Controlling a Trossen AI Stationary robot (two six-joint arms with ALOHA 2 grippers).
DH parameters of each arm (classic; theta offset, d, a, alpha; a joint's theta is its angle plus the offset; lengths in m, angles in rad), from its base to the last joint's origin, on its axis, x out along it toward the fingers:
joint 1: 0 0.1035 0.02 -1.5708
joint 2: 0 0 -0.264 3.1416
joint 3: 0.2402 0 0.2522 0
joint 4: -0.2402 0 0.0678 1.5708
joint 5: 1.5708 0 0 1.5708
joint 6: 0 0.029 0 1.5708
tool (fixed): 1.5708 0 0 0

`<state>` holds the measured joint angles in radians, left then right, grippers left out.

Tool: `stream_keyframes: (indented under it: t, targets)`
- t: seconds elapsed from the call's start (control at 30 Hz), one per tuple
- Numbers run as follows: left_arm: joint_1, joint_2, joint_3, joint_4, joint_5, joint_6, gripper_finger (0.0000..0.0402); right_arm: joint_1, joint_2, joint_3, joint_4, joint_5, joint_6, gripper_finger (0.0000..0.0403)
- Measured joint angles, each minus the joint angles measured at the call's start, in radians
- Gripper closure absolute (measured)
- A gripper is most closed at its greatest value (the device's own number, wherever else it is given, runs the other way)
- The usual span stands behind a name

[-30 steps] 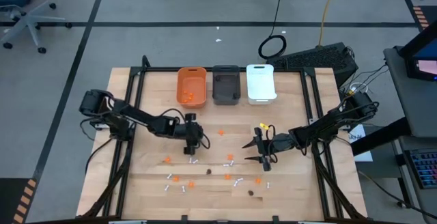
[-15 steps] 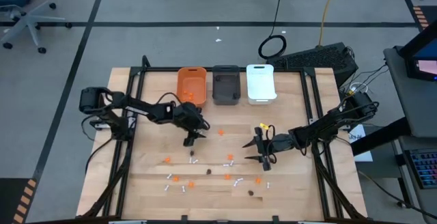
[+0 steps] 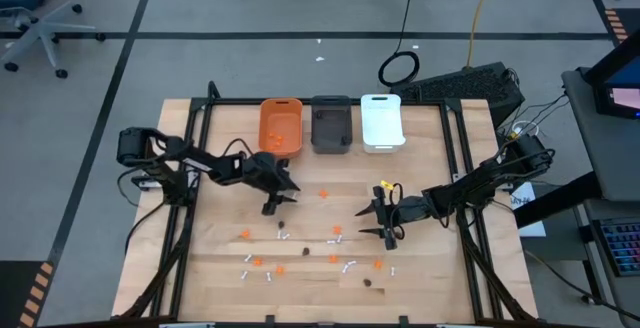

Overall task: Sort Halloween decoration
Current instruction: Put the white bone toy into the white bin

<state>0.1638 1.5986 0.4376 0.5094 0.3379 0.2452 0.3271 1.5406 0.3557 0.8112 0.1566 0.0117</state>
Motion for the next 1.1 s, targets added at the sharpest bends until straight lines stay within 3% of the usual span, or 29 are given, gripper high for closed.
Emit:
stream_keyframes:
  t: [0.13, 0.87, 1.1]
  targets:
    - [0.000, 0.000, -0.047, 0.112, 0.001, -0.002, 0.0222, 0.000, 0.000, 0.000, 0.000, 0.000, -0.004, 0.0200]
    - [-0.074, 0.044, -0.054, 0.097, -0.183, -0.054, 0.0222, 0.000, 0.000, 0.000, 0.000, 0.000, -0.009, 0.0200]
    - [-0.075, 0.097, -0.052, 0.151, -0.190, -0.081, 0.0222, 0.000, 0.000, 0.000, 0.000, 0.000, -0.009, 0.0200]
